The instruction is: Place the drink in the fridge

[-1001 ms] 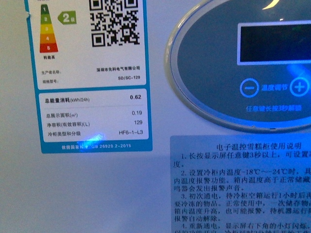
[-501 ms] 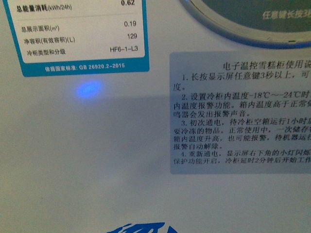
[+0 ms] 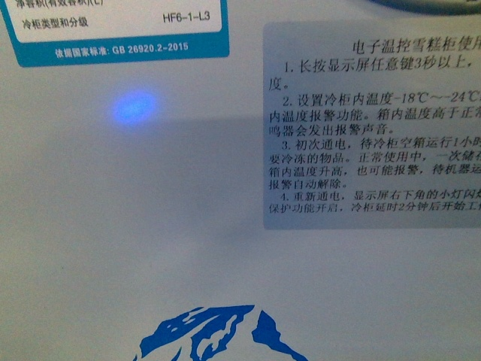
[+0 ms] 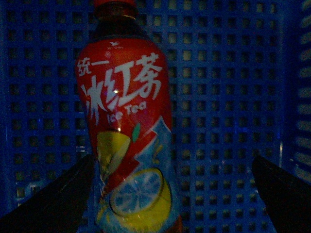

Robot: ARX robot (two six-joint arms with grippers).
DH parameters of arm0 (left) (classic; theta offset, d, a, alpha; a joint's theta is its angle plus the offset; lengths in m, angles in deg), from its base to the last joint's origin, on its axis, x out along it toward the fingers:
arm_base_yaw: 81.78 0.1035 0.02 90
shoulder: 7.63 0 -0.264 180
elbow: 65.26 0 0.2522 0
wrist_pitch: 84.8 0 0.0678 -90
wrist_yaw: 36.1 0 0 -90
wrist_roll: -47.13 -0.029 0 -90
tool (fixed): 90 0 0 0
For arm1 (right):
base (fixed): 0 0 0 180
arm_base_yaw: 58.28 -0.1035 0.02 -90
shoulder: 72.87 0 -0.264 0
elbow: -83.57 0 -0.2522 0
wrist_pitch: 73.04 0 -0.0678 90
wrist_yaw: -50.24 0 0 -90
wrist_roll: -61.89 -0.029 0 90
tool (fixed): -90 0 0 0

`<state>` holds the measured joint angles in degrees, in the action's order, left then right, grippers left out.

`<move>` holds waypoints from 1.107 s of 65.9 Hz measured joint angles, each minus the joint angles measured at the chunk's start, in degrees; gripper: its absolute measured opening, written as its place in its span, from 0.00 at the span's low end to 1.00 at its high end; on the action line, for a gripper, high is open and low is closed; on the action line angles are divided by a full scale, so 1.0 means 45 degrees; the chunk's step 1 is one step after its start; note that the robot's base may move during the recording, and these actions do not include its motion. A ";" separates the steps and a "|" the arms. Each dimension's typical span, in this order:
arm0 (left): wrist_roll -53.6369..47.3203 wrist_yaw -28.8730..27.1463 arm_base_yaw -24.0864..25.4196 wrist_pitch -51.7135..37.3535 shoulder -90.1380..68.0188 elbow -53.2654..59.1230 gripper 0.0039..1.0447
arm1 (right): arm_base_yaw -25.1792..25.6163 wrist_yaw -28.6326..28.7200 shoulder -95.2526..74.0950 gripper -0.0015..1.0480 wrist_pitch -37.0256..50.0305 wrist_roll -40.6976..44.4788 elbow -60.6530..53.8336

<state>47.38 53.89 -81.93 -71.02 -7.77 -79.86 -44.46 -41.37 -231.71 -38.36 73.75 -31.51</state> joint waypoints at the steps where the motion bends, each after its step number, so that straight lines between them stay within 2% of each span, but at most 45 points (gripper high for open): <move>1: 0.0000 0.0000 0.0000 0.0000 0.0000 0.0000 0.92 | -0.0068 -0.0034 -0.0165 0.93 0.0019 0.0005 0.0170; 29: 0.0000 0.0000 0.0000 0.0000 0.0000 0.0000 0.92 | -0.0529 -0.0223 -0.2555 0.93 -0.0971 -0.0102 0.3143; 52: 0.0000 0.0000 0.0000 0.0000 0.0000 0.0000 0.92 | -0.0568 -0.0131 -0.2968 0.93 -0.1749 -0.0495 0.3842; 56: 0.0000 0.0000 0.0000 0.0000 0.0000 0.0000 0.92 | -0.0641 -0.0107 -0.3036 0.87 -0.1841 -0.0588 0.3861; 64: 0.0000 -0.0005 0.0000 0.0000 0.0000 0.0000 0.92 | -0.0719 -0.0029 -0.3045 0.68 -0.1987 -0.0738 0.3837; 73: 0.0000 0.0000 0.0000 0.0000 0.0000 0.0000 0.92 | -0.0719 0.0136 -0.2900 0.54 -0.1996 -0.0763 0.3589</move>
<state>47.38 53.89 -81.93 -71.02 -7.77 -79.86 -47.69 -40.75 -244.76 -47.34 70.32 -15.36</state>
